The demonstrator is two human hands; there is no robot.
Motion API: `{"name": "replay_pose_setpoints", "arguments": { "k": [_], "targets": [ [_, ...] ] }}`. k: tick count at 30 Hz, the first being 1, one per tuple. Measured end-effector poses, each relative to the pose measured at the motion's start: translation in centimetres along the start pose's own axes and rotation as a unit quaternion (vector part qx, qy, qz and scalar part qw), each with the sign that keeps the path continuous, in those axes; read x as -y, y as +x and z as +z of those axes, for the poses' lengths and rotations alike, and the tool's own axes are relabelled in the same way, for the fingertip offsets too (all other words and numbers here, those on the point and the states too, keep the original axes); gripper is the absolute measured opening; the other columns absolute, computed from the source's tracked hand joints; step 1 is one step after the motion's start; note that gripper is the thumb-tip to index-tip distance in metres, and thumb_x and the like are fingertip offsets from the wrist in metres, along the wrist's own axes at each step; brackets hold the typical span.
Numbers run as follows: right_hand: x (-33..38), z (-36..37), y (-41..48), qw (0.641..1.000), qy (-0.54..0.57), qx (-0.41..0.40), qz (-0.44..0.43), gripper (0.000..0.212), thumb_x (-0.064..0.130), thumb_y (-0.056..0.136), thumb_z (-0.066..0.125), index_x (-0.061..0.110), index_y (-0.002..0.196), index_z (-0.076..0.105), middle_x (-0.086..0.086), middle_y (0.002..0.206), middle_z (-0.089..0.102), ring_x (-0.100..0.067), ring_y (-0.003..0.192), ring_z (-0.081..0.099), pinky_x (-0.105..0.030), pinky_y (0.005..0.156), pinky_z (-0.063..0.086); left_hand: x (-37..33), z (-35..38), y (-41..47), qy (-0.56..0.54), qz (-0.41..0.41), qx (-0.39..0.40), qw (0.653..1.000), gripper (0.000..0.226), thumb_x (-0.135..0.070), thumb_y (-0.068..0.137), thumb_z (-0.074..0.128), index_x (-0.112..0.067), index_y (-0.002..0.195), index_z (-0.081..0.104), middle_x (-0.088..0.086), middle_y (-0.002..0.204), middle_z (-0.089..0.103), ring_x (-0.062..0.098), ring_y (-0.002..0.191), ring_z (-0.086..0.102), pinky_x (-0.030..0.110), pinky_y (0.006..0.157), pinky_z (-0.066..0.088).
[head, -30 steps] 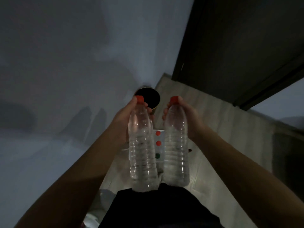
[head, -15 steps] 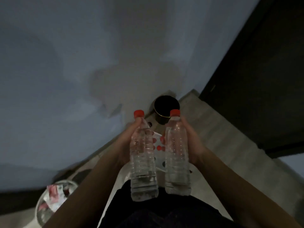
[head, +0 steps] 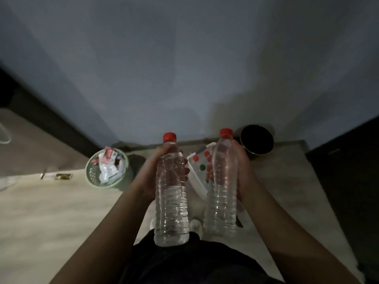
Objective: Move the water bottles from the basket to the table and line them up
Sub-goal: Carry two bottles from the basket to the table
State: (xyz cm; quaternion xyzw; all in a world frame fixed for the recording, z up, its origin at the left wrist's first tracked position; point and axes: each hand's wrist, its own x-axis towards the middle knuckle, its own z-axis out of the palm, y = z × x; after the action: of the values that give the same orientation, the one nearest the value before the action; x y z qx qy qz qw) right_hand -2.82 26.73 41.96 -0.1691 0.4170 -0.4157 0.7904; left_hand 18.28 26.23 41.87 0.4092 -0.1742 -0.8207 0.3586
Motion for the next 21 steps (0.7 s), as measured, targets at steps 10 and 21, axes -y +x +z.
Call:
{"name": "replay_pose_setpoints", "arguments": {
  "k": [10, 21],
  "targets": [
    [-5.3, 8.7, 4.1, 0.984, -0.168, 0.009, 0.05, 0.049, 0.053, 0.091, 0.042, 0.012, 0.078, 0.066, -0.009, 0.068, 0.064, -0.022, 0.053, 0.062, -0.028, 0.053, 0.052, -1.2, -8.7, -8.9, -0.131, 0.093, -0.091, 0.983, 0.024, -0.035, 0.088, 0.056, -0.011, 0.088, 0.06, 0.007, 0.075, 0.063, 0.02, 0.057, 0.063, 0.028, 0.056, 0.052],
    [-18.4, 24.6, 6.0, 0.976, -0.165, 0.1, 0.105, 0.049, 0.053, 0.089, 0.048, 0.012, 0.074, 0.072, -0.012, 0.068, 0.062, -0.025, 0.056, 0.059, -0.033, 0.061, 0.05, -1.7, -23.7, -24.9, -0.163, 0.205, -0.165, 0.951, 0.039, -0.042, 0.062, 0.079, -0.011, 0.086, 0.07, 0.011, 0.079, 0.064, 0.026, 0.064, 0.064, 0.032, 0.06, 0.054]
  ]
}}
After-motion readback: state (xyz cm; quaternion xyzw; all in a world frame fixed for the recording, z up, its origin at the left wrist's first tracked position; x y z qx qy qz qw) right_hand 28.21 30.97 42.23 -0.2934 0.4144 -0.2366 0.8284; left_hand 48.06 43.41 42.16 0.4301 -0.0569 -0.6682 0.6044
